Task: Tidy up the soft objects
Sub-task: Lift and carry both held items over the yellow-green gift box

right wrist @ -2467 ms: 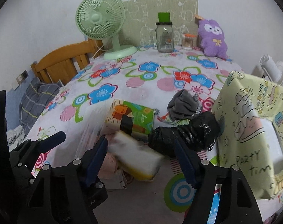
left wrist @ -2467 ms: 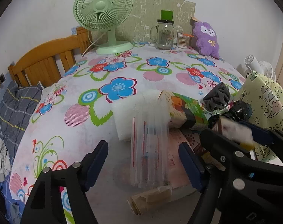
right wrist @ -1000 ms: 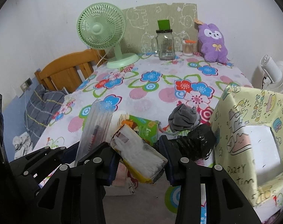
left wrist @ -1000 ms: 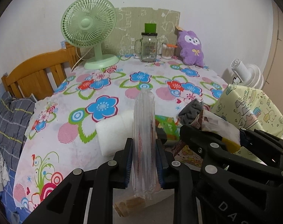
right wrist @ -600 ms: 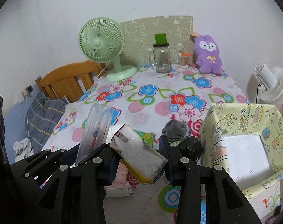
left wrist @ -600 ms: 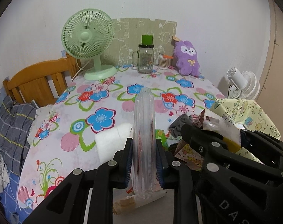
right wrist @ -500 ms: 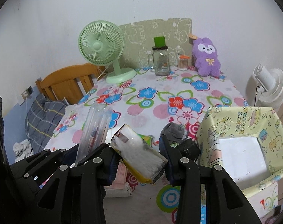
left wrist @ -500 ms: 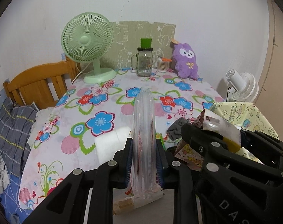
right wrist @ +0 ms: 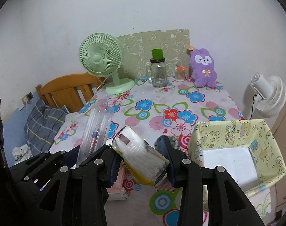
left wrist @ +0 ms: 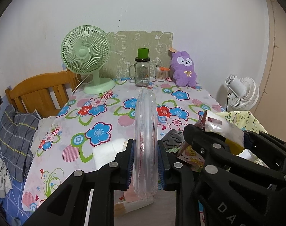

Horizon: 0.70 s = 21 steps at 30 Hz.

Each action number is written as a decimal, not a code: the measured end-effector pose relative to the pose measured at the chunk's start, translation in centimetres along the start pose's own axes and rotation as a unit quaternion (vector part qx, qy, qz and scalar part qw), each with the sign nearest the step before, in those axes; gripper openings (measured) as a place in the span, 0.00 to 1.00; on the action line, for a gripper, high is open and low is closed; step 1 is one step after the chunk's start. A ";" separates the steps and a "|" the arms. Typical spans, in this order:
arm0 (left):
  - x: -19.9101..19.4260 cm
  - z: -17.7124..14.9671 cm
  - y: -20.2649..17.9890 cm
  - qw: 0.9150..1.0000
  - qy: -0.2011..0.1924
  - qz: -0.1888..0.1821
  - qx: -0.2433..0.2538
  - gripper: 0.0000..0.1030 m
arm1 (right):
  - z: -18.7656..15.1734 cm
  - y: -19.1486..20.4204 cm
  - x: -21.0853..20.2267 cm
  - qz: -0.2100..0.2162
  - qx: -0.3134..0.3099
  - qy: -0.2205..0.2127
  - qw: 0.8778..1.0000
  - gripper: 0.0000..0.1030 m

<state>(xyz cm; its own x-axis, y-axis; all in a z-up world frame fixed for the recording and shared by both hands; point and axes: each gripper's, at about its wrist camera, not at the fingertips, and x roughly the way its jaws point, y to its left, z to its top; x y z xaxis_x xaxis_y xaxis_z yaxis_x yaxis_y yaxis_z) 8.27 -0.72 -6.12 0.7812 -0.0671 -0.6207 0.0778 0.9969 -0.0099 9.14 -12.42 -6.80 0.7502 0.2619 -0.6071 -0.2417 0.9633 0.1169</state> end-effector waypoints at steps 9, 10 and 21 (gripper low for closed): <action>-0.2 0.5 -2.4 1.000 -0.005 0.000 0.010 0.21 | 0.2 -2.2 -1.2 -0.011 0.006 -0.011 1.000 0.43; -0.3 0.5 -2.7 1.000 -0.006 0.000 0.012 0.21 | 0.2 -2.4 -1.4 -0.011 0.007 -0.013 1.000 0.43; -0.2 1.7 -5.9 0.999 -0.018 -0.016 0.025 0.21 | 0.8 -5.2 -3.0 -0.027 0.015 -0.032 0.999 0.43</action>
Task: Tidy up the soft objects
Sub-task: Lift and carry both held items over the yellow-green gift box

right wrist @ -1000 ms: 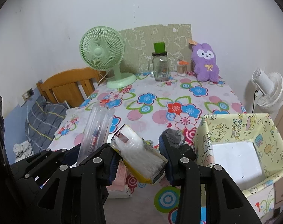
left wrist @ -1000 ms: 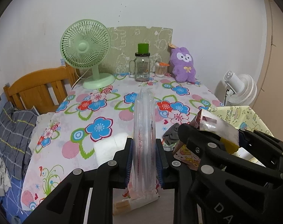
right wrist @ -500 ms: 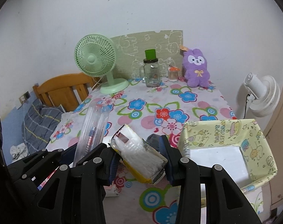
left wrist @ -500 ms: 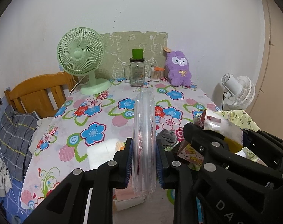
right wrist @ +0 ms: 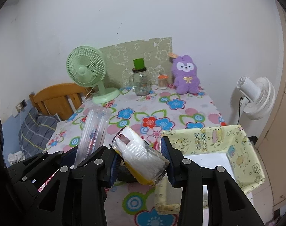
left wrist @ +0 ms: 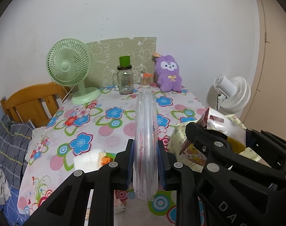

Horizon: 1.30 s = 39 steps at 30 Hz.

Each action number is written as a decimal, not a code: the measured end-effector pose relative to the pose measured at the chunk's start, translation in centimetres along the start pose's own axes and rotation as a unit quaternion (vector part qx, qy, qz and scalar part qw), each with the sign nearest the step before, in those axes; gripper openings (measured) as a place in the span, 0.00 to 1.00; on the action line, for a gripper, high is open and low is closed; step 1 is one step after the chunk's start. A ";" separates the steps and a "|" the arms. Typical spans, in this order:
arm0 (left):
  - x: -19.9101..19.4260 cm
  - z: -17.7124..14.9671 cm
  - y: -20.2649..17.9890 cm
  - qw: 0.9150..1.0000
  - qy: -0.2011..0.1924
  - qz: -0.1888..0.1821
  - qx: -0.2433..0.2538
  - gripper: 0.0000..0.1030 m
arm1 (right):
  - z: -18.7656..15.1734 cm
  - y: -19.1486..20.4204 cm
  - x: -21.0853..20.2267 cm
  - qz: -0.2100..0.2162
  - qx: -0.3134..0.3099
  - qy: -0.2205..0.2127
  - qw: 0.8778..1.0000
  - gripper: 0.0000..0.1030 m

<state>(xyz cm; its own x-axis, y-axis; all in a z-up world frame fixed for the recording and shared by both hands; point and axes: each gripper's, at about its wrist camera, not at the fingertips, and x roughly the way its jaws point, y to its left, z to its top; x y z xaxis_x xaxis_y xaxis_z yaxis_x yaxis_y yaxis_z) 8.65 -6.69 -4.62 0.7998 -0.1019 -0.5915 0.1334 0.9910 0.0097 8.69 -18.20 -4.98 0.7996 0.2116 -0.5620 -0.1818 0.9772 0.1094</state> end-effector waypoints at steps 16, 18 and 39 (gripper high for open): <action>1.2 0.9 -4.6 0.999 -0.008 -0.033 0.018 0.22 | 0.3 -5.0 -1.1 -0.035 0.016 -0.017 0.999 0.43; 1.4 0.9 -5.3 0.999 -0.006 -0.037 0.020 0.22 | 0.2 -5.5 -1.1 -0.041 0.018 -0.018 0.999 0.43; 6.2 0.0 -10.1 0.995 0.045 -0.086 0.038 0.22 | -1.2 -11.3 1.3 -0.090 0.056 0.015 0.994 0.43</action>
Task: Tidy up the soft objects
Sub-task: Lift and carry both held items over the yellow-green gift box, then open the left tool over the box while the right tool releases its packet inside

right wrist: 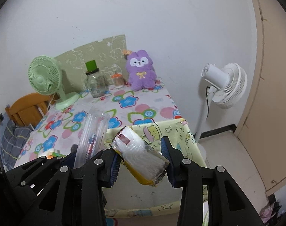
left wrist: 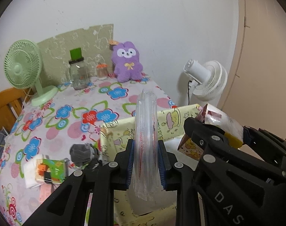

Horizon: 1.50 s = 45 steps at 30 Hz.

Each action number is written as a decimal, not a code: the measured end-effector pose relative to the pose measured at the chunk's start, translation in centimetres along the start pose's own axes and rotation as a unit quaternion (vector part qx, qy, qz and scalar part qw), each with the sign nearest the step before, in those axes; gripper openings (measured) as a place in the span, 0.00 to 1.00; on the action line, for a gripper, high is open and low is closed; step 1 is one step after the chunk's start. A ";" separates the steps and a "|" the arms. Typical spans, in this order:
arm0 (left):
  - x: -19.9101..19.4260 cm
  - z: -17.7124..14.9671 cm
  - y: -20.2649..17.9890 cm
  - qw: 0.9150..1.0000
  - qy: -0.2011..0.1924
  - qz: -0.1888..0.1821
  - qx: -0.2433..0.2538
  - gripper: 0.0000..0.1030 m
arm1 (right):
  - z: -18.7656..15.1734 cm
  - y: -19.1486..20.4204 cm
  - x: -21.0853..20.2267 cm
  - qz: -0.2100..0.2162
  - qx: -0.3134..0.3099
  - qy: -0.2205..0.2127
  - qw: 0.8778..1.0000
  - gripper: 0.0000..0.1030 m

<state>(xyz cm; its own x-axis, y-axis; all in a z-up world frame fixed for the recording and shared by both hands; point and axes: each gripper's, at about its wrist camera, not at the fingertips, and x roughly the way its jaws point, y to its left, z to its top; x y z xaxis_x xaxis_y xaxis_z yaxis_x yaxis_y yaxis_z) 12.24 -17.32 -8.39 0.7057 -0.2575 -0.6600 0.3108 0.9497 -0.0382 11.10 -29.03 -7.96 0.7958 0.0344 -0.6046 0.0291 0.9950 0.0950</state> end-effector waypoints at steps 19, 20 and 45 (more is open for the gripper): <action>3.4 -0.2 -0.5 0.998 0.054 -0.013 0.003 0.60 | -0.5 -1.9 4.3 -0.021 0.025 0.037 0.999 0.43; 3.3 -0.1 -0.6 0.999 0.052 -0.012 0.005 0.65 | -0.4 -2.0 4.4 -0.022 0.025 0.037 0.999 0.43; 0.4 0.0 -0.3 0.999 0.008 0.009 0.036 0.96 | -0.4 -0.9 1.2 -0.037 0.027 0.004 0.999 0.83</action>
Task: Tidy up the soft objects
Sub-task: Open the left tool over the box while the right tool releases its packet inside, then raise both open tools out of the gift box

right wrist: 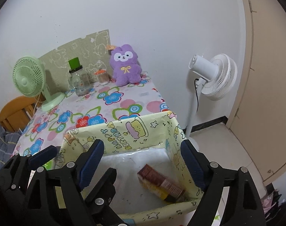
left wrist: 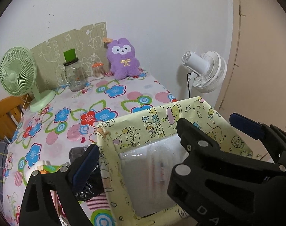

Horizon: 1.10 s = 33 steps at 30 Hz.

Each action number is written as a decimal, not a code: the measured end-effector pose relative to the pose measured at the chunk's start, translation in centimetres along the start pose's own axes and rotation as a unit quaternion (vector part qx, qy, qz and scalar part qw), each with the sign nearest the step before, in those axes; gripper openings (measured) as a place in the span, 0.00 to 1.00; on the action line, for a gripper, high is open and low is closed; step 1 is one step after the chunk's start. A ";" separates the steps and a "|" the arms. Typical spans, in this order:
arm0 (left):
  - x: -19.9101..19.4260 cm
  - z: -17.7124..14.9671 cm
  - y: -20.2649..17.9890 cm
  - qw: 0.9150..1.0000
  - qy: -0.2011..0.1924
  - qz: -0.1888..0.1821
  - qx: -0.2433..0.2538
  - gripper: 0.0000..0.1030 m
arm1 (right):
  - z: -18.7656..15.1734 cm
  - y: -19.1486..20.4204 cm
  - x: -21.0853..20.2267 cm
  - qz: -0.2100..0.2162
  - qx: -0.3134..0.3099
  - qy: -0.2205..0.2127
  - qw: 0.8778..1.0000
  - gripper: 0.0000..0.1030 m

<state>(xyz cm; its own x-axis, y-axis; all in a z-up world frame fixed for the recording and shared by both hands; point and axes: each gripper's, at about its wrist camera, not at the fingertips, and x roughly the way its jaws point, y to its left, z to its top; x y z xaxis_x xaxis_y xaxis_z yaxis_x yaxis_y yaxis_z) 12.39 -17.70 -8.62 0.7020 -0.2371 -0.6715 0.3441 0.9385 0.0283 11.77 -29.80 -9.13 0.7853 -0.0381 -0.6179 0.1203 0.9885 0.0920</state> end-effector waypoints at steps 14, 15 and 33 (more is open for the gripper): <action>-4.0 -0.6 1.5 0.999 -0.036 0.003 -0.004 0.97 | 0.0 2.5 -3.8 0.005 -0.013 -0.033 0.999 0.93; -4.3 -0.6 1.6 0.999 -0.038 0.004 -0.005 0.97 | 0.1 2.7 -4.2 0.006 -0.015 -0.036 0.999 0.94; -8.9 -1.3 4.1 0.997 -0.080 0.015 -0.014 0.97 | 0.0 6.1 -8.2 0.013 -0.026 -0.069 0.997 0.96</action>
<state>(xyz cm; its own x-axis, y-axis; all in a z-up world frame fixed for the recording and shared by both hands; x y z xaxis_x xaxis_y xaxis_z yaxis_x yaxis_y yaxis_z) 6.77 -11.38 -3.51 0.8032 -0.2438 -0.5435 0.3052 0.9520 0.0240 6.07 -23.47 -3.52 0.8648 -0.0278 -0.5013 0.0697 0.9954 0.0650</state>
